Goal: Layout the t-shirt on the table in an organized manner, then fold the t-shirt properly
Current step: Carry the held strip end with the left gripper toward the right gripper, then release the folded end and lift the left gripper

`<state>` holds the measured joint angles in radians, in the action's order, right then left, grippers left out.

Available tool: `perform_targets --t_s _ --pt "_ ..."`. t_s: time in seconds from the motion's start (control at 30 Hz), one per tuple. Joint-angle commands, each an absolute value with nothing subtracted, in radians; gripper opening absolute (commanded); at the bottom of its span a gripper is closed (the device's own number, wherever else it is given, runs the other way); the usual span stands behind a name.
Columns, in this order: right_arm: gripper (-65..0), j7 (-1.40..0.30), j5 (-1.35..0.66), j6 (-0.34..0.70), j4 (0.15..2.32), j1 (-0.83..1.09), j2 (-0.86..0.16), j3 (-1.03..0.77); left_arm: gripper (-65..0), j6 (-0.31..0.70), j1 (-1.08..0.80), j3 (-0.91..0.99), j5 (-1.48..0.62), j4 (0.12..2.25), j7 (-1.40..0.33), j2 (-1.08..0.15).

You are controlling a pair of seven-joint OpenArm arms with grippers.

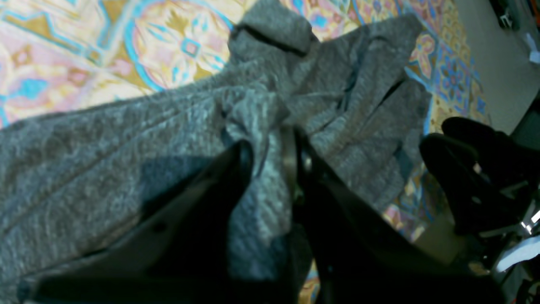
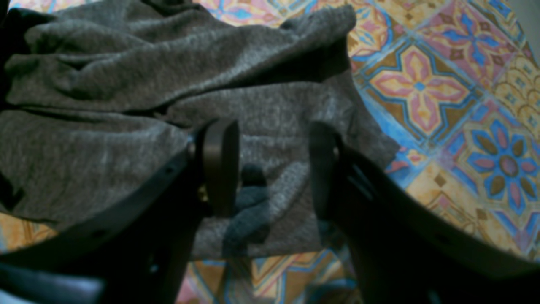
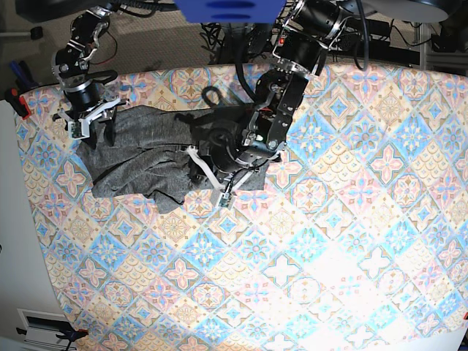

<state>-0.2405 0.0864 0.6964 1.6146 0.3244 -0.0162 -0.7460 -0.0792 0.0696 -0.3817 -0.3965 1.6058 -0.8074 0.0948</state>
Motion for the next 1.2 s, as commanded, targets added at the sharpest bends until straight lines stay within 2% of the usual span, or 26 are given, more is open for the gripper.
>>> perform_targets --t_s 0.0,0.07,0.1,0.37,0.53,0.6,0.7,0.73,0.97,1.17 --pt "-38.9 -0.211 0.068 0.698 1.63 0.321 -0.027 -0.75 -58.1 -0.074 0.091 -0.383 -0.415 1.626 -0.783 0.111" --pt "-38.9 -0.211 0.068 0.698 1.629 0.321 -0.027 -0.75 -50.0 -0.074 0.091 -0.397 -0.412 1.626 -0.783 0.12" --pt "-38.9 -0.211 0.068 0.698 1.629 0.321 -0.027 -0.75 -48.8 -0.074 0.091 -0.397 -0.41 1.626 -0.783 0.122" --pt "-38.9 -0.211 0.068 0.698 1.629 0.318 -0.027 -0.75 -48.9 -0.067 0.094 -0.444 -0.415 1.639 -0.748 0.116" --pt "-38.9 -0.211 0.068 0.698 1.629 0.32 -0.027 -0.75 -49.1 -0.067 0.056 -0.458 -0.418 1.802 -0.702 0.059" --pt "-38.9 -0.211 0.068 0.698 1.629 0.32 -0.027 -0.75 -51.6 -0.067 0.008 -0.453 -0.417 1.9 -0.63 0.019" --pt "-38.9 -0.211 0.068 0.698 1.629 0.32 -0.027 -0.75 -63.5 -0.073 -0.05 -0.447 -0.417 2.02 -0.573 -0.054" --pt "-38.9 -0.211 0.068 0.698 1.629 0.321 -0.025 -0.75 -65.0 -0.074 -0.064 -0.43 -0.418 2.041 -0.573 -0.081" --pt "-38.9 -0.211 0.068 0.698 1.629 0.321 -0.024 -0.748 -65.0 -0.074 -0.237 -0.271 -0.407 2.051 -0.564 -0.113" --pt "-38.9 -0.211 0.068 0.698 1.629 0.321 -0.024 -0.75 -65.0 -0.074 -0.446 -0.074 -0.406 2.051 -0.397 -0.113"
